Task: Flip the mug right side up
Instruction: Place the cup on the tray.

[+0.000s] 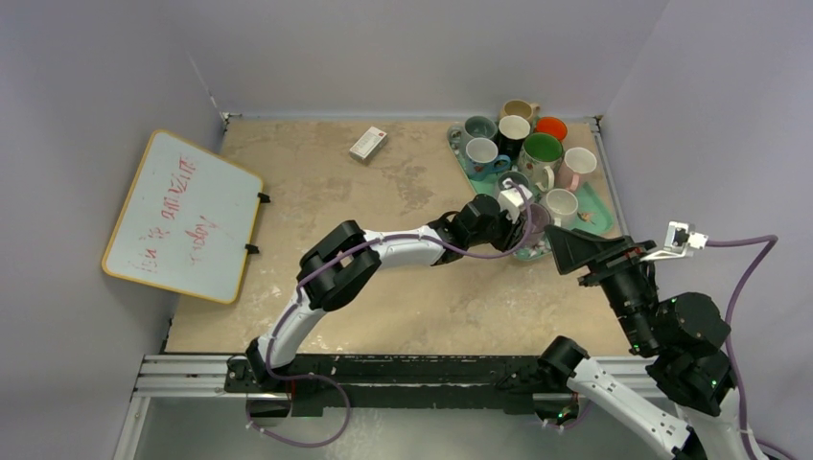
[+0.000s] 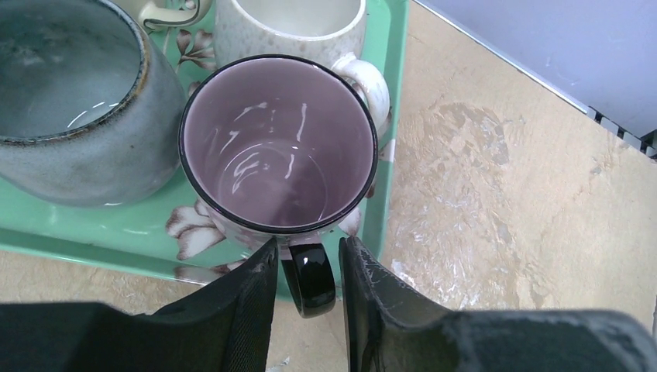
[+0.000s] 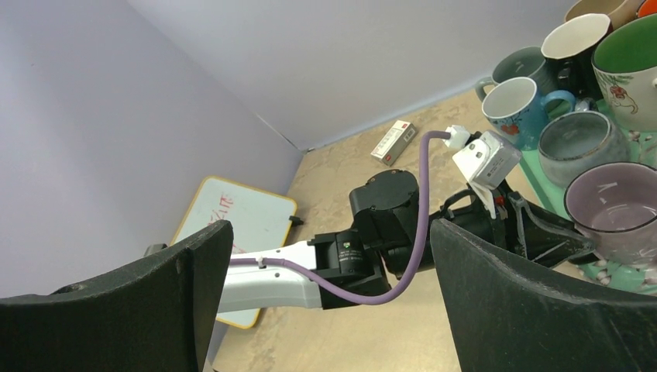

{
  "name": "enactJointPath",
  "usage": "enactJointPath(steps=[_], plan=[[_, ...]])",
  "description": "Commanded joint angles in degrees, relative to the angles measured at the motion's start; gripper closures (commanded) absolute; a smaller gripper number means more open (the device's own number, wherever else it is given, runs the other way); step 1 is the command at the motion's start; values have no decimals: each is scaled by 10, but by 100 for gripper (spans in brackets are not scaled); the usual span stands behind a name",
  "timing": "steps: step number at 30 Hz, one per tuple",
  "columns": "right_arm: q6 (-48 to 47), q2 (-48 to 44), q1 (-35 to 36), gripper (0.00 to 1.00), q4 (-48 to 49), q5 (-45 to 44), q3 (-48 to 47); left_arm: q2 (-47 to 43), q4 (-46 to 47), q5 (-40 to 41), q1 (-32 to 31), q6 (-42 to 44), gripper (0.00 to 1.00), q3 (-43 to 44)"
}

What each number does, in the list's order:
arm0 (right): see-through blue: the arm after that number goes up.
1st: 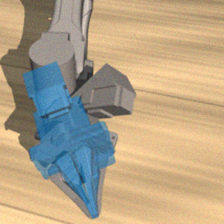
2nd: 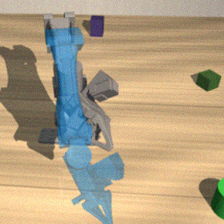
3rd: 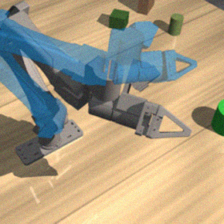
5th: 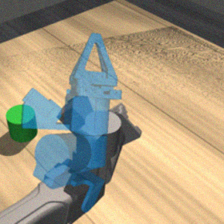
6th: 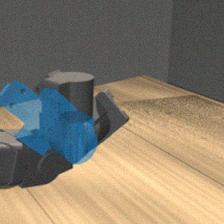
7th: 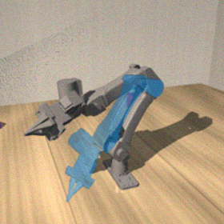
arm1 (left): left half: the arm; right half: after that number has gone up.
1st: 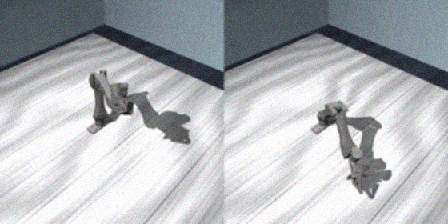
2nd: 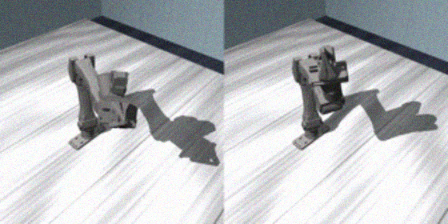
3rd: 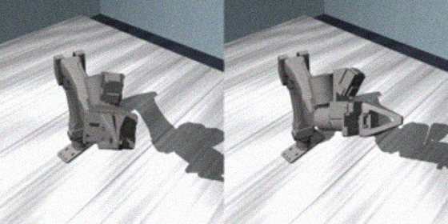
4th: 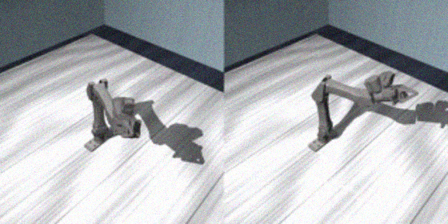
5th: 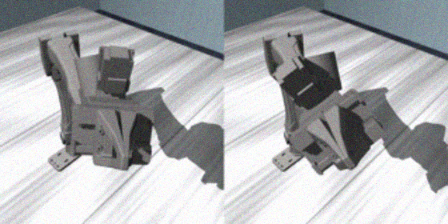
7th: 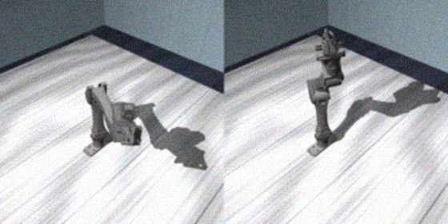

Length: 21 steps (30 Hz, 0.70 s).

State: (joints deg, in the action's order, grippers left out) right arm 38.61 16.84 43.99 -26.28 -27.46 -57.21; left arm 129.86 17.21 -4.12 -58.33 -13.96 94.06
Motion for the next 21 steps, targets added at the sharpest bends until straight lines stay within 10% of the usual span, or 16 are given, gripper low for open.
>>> enactJointPath(steps=[1, 21], plan=[[4, -9, 2, 1, 11, -11, 0, -8, 34, -18, -4, -16, 69, 22], [1, -9, 2, 1, 19, -5, 19, -86, 23, -32, 8, -82, 65, -21]])
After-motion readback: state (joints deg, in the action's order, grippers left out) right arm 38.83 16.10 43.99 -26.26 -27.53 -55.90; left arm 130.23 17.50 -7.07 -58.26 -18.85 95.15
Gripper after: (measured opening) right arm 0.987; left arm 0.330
